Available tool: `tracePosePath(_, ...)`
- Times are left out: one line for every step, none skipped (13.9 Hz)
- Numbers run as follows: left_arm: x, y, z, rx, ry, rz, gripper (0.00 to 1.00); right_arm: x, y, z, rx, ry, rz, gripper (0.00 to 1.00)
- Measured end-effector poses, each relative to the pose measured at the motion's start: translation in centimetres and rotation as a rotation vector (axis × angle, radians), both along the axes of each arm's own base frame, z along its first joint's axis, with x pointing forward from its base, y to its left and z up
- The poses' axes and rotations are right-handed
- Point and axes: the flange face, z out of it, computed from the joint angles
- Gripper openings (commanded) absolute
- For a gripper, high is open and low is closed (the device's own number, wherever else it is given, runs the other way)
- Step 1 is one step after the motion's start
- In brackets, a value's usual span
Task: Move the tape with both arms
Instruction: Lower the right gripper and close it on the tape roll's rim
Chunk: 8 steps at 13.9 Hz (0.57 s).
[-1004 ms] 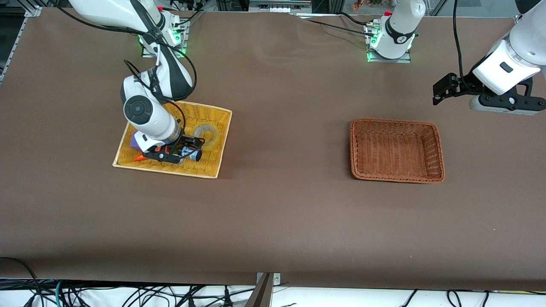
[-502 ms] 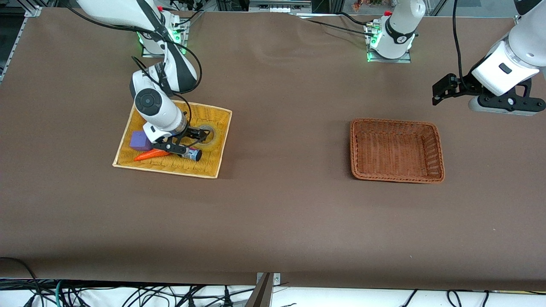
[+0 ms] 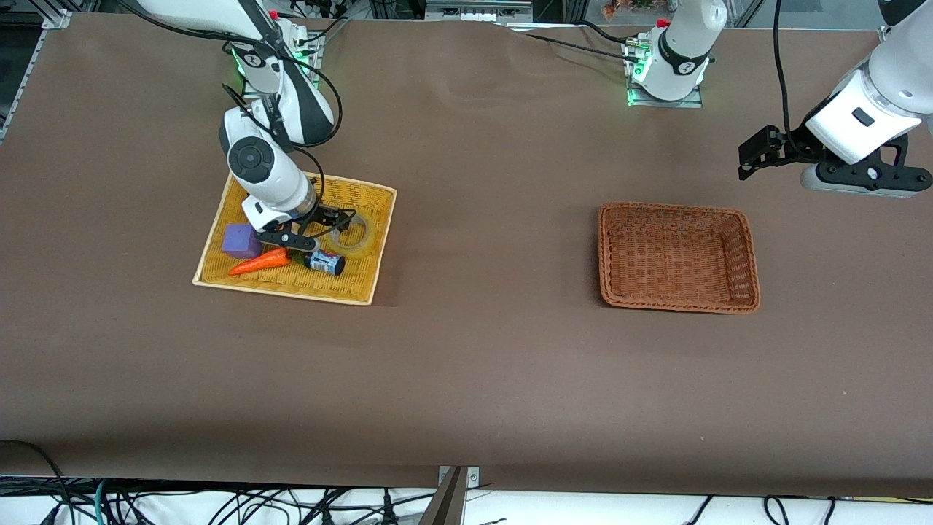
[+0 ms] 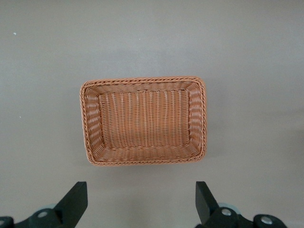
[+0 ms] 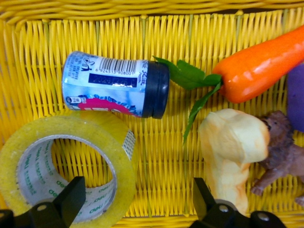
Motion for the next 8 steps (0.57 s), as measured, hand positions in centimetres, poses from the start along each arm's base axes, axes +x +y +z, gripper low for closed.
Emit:
tracePosePath(0.0,0.0,0.0,0.0,0.0,0.0,1.0,-0.1,0.1,-0.4,0.004,-0.005,0.002,1.0)
tracePosePath(0.0,0.0,0.0,0.0,0.0,0.0,1.0,-0.2,0.2,-1.0,0.007,-0.009,0.004,1.0)
tracePosePath(0.0,0.0,0.0,0.0,0.0,0.0,1.0,-0.2,0.3,-1.5,0.01,-0.013,0.005,0.99)
tracePosePath(0.0,0.0,0.0,0.0,0.0,0.0,1.0,-0.2,0.4,-2.1,0.011,-0.014,0.006,0.63)
tracePosePath(0.0,0.0,0.0,0.0,0.0,0.0,1.0,-0.2,0.4,-2.5,0.012,-0.014,0.006,0.16)
tracePosePath(0.0,0.0,0.0,0.0,0.0,0.0,1.0,-0.3,0.4,-2.8,0.012,-0.013,0.006,0.0)
tracePosePath(0.0,0.0,0.0,0.0,0.0,0.0,1.0,-0.3,0.4,-2.9,0.012,-0.011,0.006,0.0)
tracePosePath(0.0,0.0,0.0,0.0,0.0,0.0,1.0,-0.3,0.4,-2.9,0.012,-0.011,0.006,0.0)
